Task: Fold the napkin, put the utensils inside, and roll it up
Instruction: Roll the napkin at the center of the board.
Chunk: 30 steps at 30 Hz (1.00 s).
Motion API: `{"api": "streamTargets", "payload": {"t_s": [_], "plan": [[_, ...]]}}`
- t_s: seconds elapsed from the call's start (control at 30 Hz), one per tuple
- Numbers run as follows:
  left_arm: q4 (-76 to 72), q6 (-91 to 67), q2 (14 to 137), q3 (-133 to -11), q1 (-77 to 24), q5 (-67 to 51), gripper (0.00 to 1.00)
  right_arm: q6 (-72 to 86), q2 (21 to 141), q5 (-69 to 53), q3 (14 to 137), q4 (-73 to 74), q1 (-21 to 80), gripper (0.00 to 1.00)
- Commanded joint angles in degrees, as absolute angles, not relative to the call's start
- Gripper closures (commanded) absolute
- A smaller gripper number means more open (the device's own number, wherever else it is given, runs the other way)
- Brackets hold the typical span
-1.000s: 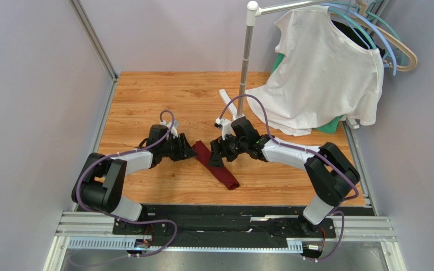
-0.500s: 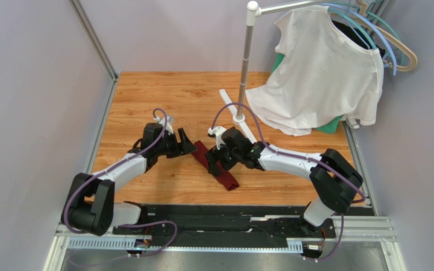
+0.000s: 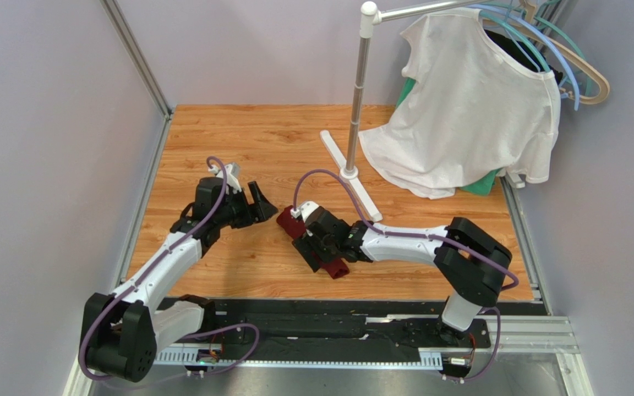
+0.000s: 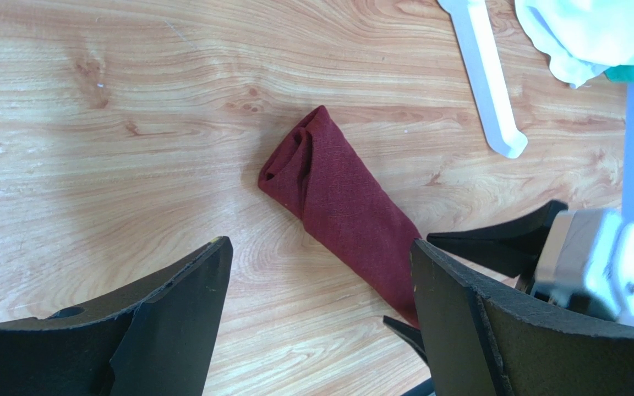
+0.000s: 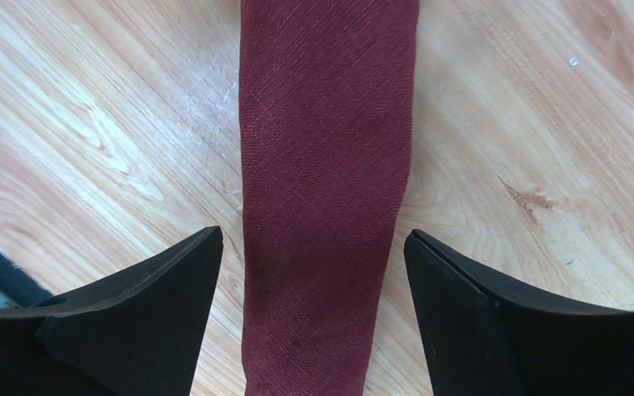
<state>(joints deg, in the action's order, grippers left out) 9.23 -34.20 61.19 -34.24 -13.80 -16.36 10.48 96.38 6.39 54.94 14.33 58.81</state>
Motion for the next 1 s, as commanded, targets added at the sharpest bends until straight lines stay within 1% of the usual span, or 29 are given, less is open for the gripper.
{"api": "streamTargets", "payload": {"t_s": [0.0, 0.13, 0.23, 0.27, 0.47, 0.57, 0.6, 0.63, 0.67, 0.7, 0.73, 0.83, 0.9, 0.97], "plan": [[11.08, -33.40, 60.91, -35.77, -13.18, -16.08, 0.13, 8.88, 97.56, 14.32, 58.09, 13.71, 62.04, 0.18], [10.72, -33.49, 61.52, -35.42, -13.01, -16.43, 0.13, 8.61, 99.92, 17.22, 59.67, 14.41, 63.37, 0.21], [10.55, -33.49, 61.70, -35.42, -12.92, -16.70, 0.13, 8.88, 101.16, 17.05, 60.12, 14.86, 63.46, 0.32], [10.55, -33.40, 61.79, -35.42, -12.83, -16.79, 0.13, 8.79, 101.86, 16.79, 60.29, 15.29, 63.37, 0.37], [10.55, -33.40, 61.79, -35.42, -12.57, -17.23, 0.13, 8.96, 103.27, 13.28, 60.65, 16.08, 62.23, 0.44], [10.37, -33.31, 61.61, -35.51, -12.48, -17.84, 0.13, 10.02, 102.66, 6.61, 59.51, 14.51, 59.78, 0.49], [10.20, -33.22, 61.26, -35.51, -12.39, -18.19, 0.13, 10.37, 102.05, 1.28, 59.15, 13.81, 58.81, 0.55], [10.02, -33.22, 61.09, -35.33, -12.39, -18.37, 0.13, 10.98, 101.78, -2.42, 58.72, 13.10, 57.75, 0.65], [9.15, -33.22, 60.82, -35.07, -12.48, -18.80, 0.13, 11.42, 101.43, -5.24, 58.28, 11.70, 55.83, 0.71], [8.53, -33.22, 60.30, -34.81, -12.39, -19.16, 0.13, 11.60, 101.34, -11.19, 57.66, 11.08, 54.77, 0.73], [7.83, -33.40, 60.03, -34.02, -12.39, -19.68, 0.13, 12.12, 101.16, -14.03, 57.31, 10.47, 53.80, 0.76], [5.72, -34.19, 59.94, -32.61, -12.39, -21.35, 0.13, 13.35, 101.16, -24.23, 56.26, 7.65, 50.11, 0.82], [4.57, -34.37, 60.55, -31.99, -12.39, -21.88, 0.13, 14.59, 101.60, -30.20, 56.07, 6.07, 47.47, 0.83], [3.52, -34.54, 61.26, -31.47, -12.39, -22.15, 0.13, 14.85, 102.82, -32.51, 56.51, 5.89, 45.80, 0.83]]}}
